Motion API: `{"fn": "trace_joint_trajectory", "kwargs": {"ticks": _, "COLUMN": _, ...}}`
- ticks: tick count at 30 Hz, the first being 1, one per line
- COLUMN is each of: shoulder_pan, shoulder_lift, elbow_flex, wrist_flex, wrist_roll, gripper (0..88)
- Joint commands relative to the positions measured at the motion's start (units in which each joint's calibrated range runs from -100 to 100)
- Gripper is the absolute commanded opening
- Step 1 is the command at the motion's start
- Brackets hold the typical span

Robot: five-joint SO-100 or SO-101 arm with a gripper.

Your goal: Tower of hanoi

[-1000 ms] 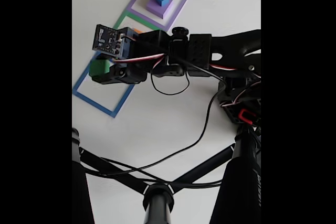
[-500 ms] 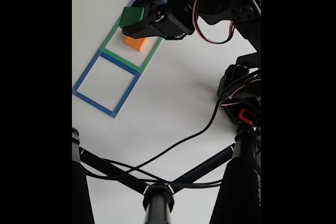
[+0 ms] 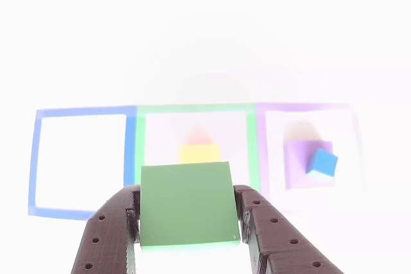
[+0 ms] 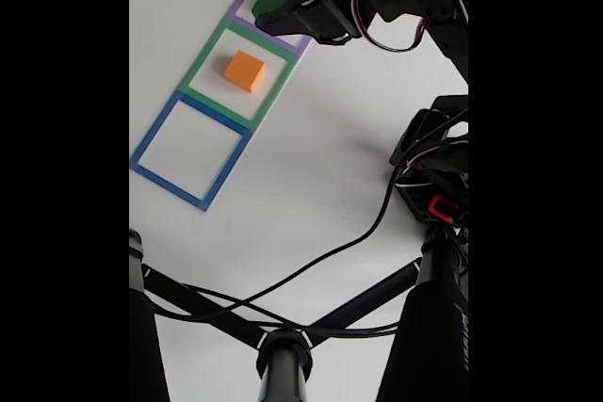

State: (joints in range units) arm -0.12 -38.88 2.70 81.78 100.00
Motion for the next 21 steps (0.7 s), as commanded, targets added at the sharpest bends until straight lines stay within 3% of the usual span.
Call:
{"fn": "trace_joint_trajectory", "kwargs": {"ticks": 1, "shoulder_pan": 2.4, "shoulder_lift": -7.3, "elbow_flex": 15.3, "wrist_flex": -11.7, "wrist_roll": 0.0, "gripper": 4.1}}
{"fn": "trace_joint_trajectory", "kwargs": {"ticks": 13, "shoulder_pan": 3.0, "shoulder_lift": -9.4, "elbow_flex": 58.8, "wrist_flex": -60.3, "wrist_roll": 0.0, "gripper": 4.1}}
{"fn": "trace_joint_trajectory", "kwargs": {"ticks": 21, "shoulder_pan": 1.0, "shoulder_lift": 0.6, "elbow_flex": 70.0, "wrist_flex": -85.3, "wrist_roll": 0.0, "gripper": 4.1}}
